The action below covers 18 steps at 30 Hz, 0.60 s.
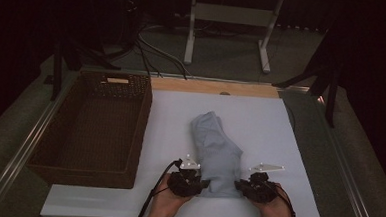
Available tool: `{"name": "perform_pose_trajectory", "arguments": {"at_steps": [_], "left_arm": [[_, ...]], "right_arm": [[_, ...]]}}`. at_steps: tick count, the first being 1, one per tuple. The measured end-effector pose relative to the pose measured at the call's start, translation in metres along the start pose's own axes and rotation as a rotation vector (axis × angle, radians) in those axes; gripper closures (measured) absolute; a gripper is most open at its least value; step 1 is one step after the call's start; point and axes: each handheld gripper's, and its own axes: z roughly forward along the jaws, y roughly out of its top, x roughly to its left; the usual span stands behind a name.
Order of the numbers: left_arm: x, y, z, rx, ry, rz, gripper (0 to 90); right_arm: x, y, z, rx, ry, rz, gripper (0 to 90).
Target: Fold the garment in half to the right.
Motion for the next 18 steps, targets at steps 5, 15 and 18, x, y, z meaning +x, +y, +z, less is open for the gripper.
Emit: {"name": "perform_pose_trajectory", "arguments": {"at_steps": [5, 15, 18], "left_arm": [[-0.004, -0.001, 0.001, 0.003, -0.017, -0.002, 76.9], [-0.011, -0.003, 0.004, -0.007, -0.035, 0.009, 76.9], [-0.012, -0.003, 0.005, -0.013, -0.04, 0.008, 76.9]], "right_arm": [[-0.002, -0.002, -0.004, -0.004, -0.003, -0.003, 79.9], [-0.006, -0.006, -0.014, -0.017, -0.016, -0.005, 79.9], [-0.006, -0.007, -0.015, -0.02, -0.018, -0.006, 79.9]]}}
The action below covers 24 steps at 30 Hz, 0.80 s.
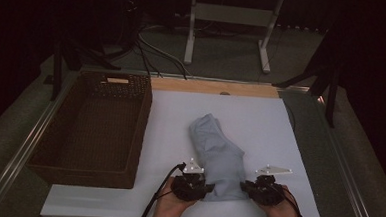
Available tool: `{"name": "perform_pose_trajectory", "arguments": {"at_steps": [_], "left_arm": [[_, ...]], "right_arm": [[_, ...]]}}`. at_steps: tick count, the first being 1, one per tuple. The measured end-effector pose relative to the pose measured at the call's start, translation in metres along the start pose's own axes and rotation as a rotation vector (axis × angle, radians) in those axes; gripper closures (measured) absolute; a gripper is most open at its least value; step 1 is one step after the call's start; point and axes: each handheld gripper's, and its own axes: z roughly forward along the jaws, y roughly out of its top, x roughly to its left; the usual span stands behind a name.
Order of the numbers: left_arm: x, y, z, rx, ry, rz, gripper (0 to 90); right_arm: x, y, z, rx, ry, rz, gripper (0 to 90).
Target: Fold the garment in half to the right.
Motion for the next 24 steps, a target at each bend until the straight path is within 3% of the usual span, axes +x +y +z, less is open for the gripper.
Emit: {"name": "perform_pose_trajectory", "arguments": {"at_steps": [14, 16, 24], "left_arm": [[-0.016, -0.002, 0.01, -0.001, -0.052, 0.011, 75.5], [-0.016, -0.002, 0.01, -0.006, -0.057, 0.001, 68.0], [-0.007, 0.001, -0.004, -0.048, -0.008, -0.008, 40.1]], "right_arm": [[-0.011, -0.007, -0.011, -0.013, -0.031, 0.004, 79.9], [-0.013, -0.008, -0.012, -0.018, -0.028, 0.009, 79.9], [-0.013, -0.008, -0.012, -0.019, -0.036, 0.002, 79.9]]}}
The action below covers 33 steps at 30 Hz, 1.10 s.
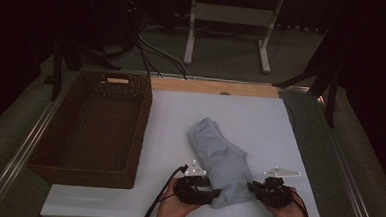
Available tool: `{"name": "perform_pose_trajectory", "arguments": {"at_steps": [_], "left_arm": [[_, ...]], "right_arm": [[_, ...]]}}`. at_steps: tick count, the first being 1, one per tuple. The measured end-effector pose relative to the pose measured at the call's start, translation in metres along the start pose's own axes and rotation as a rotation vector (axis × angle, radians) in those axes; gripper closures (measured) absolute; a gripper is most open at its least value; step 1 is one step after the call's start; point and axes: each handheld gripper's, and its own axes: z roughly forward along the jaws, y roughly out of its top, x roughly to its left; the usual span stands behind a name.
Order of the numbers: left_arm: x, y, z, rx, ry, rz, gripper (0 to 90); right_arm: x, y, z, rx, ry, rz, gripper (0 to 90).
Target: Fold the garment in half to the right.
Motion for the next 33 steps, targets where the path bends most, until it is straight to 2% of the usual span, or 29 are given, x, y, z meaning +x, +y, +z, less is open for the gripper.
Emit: {"name": "perform_pose_trajectory", "arguments": {"at_steps": [1, 3, 7, 11, 13, 17, 19, 22, 26, 33], "left_arm": [[0.002, 0.001, -0.003, -0.021, 0.015, -0.001, 40.1], [0.004, 0.003, -0.005, -0.034, 0.021, -0.004, 29.7], [0.006, 0.008, -0.009, -0.059, 0.047, 0.002, 22.8], [0.01, 0.013, -0.014, -0.085, 0.086, 0.013, 20.3], [0.013, 0.015, -0.014, -0.089, 0.08, 0.014, 8.9], [0.016, 0.019, -0.016, -0.096, 0.099, 0.033, 8.6], [0.017, 0.021, -0.017, -0.103, 0.1, 0.035, 4.6], [0.021, 0.023, -0.017, -0.111, 0.101, 0.046, 4.5], [0.026, 0.025, -0.016, -0.119, 0.096, 0.038, 3.4], [0.035, 0.031, -0.016, -0.127, 0.112, 0.046, 3.4]], "right_arm": [[0.0, 0.0, 0.0, -0.001, -0.001, 0.001, 79.9], [0.0, 0.0, 0.0, -0.003, -0.002, 0.002, 79.9], [-0.001, 0.0, 0.0, -0.005, -0.002, 0.003, 79.9], [0.0, 0.0, 0.0, -0.005, -0.003, 0.002, 79.9], [0.0, 0.0, 0.0, -0.005, -0.002, 0.002, 79.8], [0.0, 0.0, 0.0, -0.006, -0.002, 0.001, 79.9], [-0.001, 0.0, 0.0, -0.008, -0.002, 0.002, 79.8], [-0.001, 0.0, 0.0, -0.009, 0.0, 0.0, 79.7], [-0.001, 0.0, 0.0, -0.01, -0.001, -0.002, 79.6], [-0.001, 0.0, 0.0, -0.01, 0.0, -0.005, 79.6]]}}
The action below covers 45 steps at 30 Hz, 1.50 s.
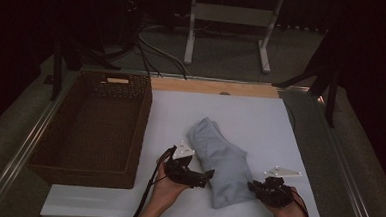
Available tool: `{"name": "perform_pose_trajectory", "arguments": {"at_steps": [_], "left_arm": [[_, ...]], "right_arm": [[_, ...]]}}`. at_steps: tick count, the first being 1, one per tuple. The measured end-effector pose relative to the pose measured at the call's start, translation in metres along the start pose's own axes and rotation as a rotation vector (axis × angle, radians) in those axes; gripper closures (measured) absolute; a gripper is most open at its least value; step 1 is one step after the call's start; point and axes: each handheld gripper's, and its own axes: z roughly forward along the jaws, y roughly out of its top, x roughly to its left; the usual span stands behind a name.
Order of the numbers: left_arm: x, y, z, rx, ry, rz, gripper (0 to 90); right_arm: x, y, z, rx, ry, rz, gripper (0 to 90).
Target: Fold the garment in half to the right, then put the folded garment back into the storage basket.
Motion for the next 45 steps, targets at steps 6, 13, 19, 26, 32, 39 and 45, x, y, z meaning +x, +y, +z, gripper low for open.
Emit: {"name": "perform_pose_trajectory", "arguments": {"at_steps": [6, 13, 19, 26, 32, 39, 45], "left_arm": [[0.006, 0.002, -0.001, 0.001, 0.028, 0.029, 3.4], [0.014, 0.007, -0.001, -0.012, 0.06, 0.06, 3.4], [0.021, 0.009, 0.001, -0.026, 0.092, 0.097, 3.5], [0.03, 0.012, 0.004, -0.022, 0.114, 0.108, 3.5], [0.037, 0.013, 0.006, -0.027, 0.126, 0.107, 3.5], [0.042, 0.016, 0.008, -0.041, 0.13, 0.109, 3.5], [0.043, 0.018, 0.008, -0.051, 0.126, 0.117, 3.5]], "right_arm": [[0.0, 0.0, 0.001, 0.0, -0.001, -0.001, 79.3], [0.0, -0.001, 0.001, -0.001, 0.0, 0.001, 78.8], [0.001, -0.001, 0.002, 0.004, -0.007, -0.007, 78.9], [0.0, -0.002, 0.003, 0.008, -0.012, -0.016, 78.9], [0.0, -0.002, 0.004, 0.008, -0.011, -0.015, 78.9], [0.001, -0.002, 0.003, 0.006, -0.011, -0.016, 78.9], [0.001, -0.002, 0.003, 0.005, -0.012, -0.017, 78.9]]}}
